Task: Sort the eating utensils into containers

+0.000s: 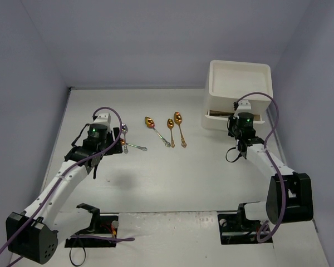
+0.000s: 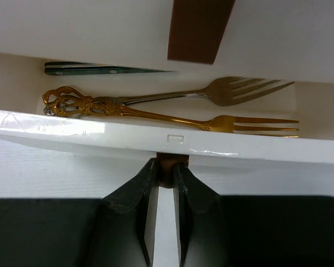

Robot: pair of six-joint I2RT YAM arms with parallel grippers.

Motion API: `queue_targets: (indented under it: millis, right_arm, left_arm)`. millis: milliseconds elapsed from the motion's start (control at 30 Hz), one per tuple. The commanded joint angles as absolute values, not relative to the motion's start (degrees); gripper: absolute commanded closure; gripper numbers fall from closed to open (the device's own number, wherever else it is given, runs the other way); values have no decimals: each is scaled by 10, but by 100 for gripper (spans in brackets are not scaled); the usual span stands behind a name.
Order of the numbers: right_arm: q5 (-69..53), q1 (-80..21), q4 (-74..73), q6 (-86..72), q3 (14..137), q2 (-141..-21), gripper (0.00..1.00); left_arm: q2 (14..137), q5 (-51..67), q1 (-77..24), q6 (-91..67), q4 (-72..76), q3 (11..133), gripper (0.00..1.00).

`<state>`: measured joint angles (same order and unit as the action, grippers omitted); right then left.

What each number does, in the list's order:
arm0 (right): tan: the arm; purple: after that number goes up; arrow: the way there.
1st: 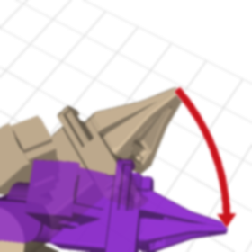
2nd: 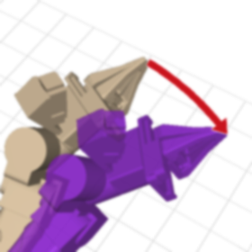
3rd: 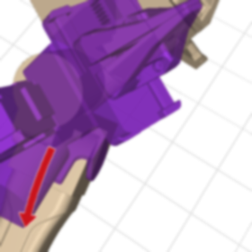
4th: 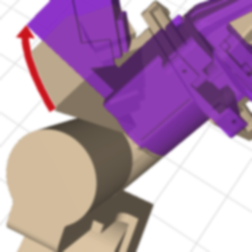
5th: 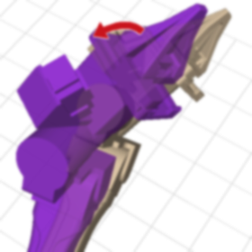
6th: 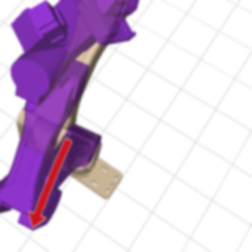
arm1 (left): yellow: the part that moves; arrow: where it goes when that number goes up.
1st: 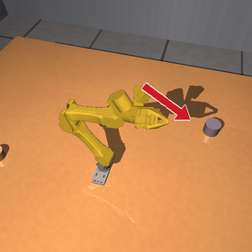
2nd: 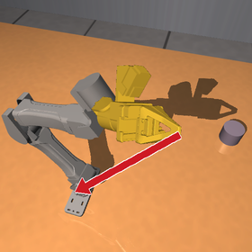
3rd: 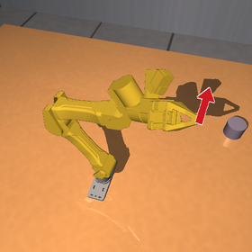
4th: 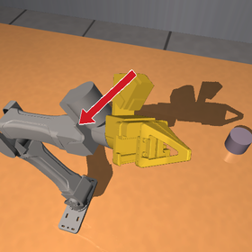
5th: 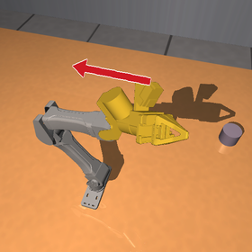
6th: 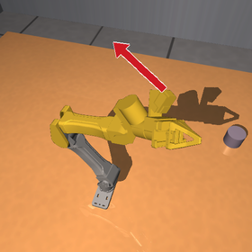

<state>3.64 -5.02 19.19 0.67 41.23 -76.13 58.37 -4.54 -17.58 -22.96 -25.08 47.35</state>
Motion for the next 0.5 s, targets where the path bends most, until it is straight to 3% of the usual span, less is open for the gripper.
queue_targets:
  millis: [0,133,467]
  right_arm:
    - [0,-41,328,22,424,-781,72]
    - [-29,-33,345,24,427,-796,57]
    - [-8,-30,412,18,412,-810,43]
  left_arm:
    - [587,-49,-171,-226,-221,482,36]
    - [589,-52,-171,-225,-222,482,36]
    - [600,-53,-170,-224,-221,483,36]
